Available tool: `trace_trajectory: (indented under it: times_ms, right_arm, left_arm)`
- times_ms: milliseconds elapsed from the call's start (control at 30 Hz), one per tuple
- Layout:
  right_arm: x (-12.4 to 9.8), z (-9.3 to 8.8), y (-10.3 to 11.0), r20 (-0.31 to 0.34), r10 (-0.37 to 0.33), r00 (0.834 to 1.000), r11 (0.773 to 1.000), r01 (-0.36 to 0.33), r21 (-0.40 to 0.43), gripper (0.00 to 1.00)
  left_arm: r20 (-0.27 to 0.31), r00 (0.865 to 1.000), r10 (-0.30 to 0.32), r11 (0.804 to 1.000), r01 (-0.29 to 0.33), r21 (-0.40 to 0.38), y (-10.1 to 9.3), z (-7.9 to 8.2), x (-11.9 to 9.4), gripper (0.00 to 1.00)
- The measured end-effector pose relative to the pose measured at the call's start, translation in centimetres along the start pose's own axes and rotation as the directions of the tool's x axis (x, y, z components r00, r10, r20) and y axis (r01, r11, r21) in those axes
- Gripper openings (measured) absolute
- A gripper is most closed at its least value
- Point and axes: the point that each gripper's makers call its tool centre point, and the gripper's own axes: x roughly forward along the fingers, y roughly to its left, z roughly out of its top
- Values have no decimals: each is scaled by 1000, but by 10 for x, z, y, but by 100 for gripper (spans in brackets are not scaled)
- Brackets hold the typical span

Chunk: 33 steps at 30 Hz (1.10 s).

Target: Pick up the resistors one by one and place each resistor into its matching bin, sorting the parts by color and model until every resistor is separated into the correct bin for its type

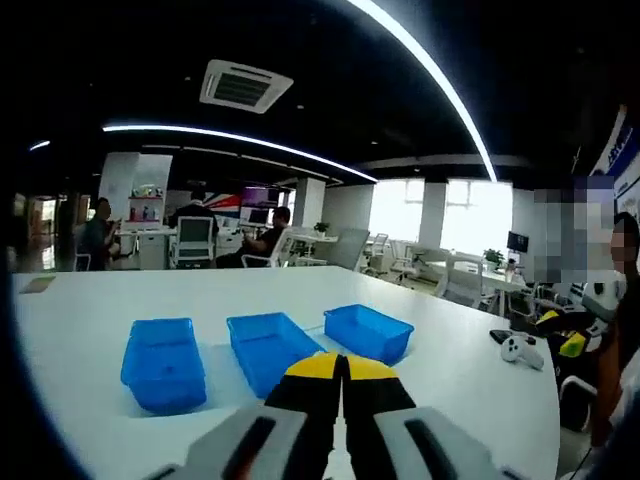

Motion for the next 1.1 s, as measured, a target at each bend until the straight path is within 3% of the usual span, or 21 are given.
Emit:
trace_trajectory:
  times_ms: [367,500,600,767,1100]
  right_arm:
    - [-1,1,-2,-2,-10,1000,1000,9,-3,38]
    - [-1,1,-1,-2,-7,1000,1000,7,-7,38]
    - [-1,2,-2,-2,-9,1000,1000,9,-6,38]
    - [-2,3,-3,1,-9,1000,1000,9,-7,38]
    - [-1,4,0,4,-3,1000,1000,3,-10,38]
  left_arm:
    - [-37,994,103,989,-106,-102,61,5,81,3]
    - [-54,986,159,987,-160,-20,76,0,102,4]
    - [-56,983,173,985,-173,11,78,-2,108,6]
    - [-51,984,169,985,-167,29,76,-2,107,46]
    - [-20,989,147,985,-145,89,61,15,80,48]
